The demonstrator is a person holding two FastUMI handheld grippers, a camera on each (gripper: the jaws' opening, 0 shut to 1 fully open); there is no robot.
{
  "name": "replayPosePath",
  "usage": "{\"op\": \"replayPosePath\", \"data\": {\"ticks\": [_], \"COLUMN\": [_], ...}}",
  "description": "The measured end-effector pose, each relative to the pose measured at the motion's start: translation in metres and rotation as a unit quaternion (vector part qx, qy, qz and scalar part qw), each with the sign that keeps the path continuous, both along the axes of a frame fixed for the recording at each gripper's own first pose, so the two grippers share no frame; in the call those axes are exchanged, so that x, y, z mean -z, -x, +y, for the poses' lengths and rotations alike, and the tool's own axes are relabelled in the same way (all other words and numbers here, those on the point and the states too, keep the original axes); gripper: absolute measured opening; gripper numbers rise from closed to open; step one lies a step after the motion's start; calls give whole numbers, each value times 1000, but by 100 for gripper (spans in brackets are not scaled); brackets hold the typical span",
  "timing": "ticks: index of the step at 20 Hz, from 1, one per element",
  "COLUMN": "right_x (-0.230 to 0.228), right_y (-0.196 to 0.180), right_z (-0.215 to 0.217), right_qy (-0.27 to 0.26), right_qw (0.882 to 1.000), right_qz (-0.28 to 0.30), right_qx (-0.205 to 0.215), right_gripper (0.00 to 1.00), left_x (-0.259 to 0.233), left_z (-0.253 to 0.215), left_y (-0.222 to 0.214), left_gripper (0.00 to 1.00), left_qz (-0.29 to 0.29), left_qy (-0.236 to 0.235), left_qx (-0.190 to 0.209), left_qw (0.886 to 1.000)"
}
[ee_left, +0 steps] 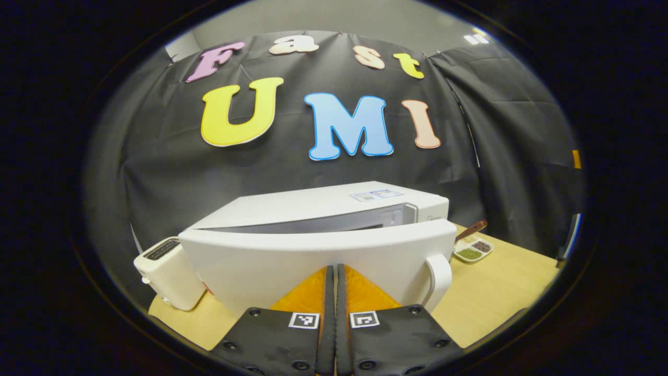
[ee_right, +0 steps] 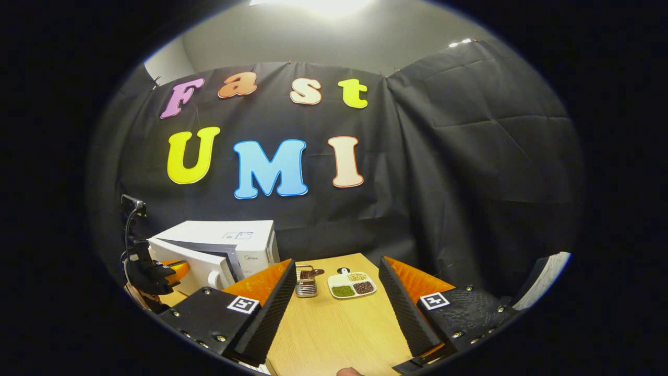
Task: Open the microwave oven with the left hand, put the food in, and close the microwave oven.
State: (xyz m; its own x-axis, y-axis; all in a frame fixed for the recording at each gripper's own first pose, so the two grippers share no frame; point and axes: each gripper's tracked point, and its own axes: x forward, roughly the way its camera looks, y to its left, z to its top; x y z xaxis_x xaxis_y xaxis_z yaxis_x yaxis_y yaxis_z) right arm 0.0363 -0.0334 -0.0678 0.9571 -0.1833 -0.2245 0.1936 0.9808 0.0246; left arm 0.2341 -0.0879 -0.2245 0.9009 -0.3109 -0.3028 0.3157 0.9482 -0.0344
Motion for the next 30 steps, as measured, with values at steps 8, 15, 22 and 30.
{"op": "replayPosePath", "data": {"ticks": [8, 15, 22, 30], "right_x": [6, 8, 17, 1], "right_y": [4, 3, -2, -5], "right_z": [0, 3, 28, 51], "right_qy": [10, 15, 11, -9], "right_qw": [1000, 1000, 999, 995], "right_qz": [11, 13, 24, 0], "right_qx": [17, 17, -21, -97], "right_gripper": [96, 96, 96, 96], "left_x": [3, 2, 1, -65], "left_z": [0, 7, 5, 12], "left_y": [-33, -46, -56, 0], "left_gripper": [8, 7, 7, 7], "left_qz": [-6, -11, -13, -51], "left_qy": [-2, 8, -4, 18], "left_qx": [-5, -27, -32, -54], "left_qw": [1000, 1000, 999, 997]}}
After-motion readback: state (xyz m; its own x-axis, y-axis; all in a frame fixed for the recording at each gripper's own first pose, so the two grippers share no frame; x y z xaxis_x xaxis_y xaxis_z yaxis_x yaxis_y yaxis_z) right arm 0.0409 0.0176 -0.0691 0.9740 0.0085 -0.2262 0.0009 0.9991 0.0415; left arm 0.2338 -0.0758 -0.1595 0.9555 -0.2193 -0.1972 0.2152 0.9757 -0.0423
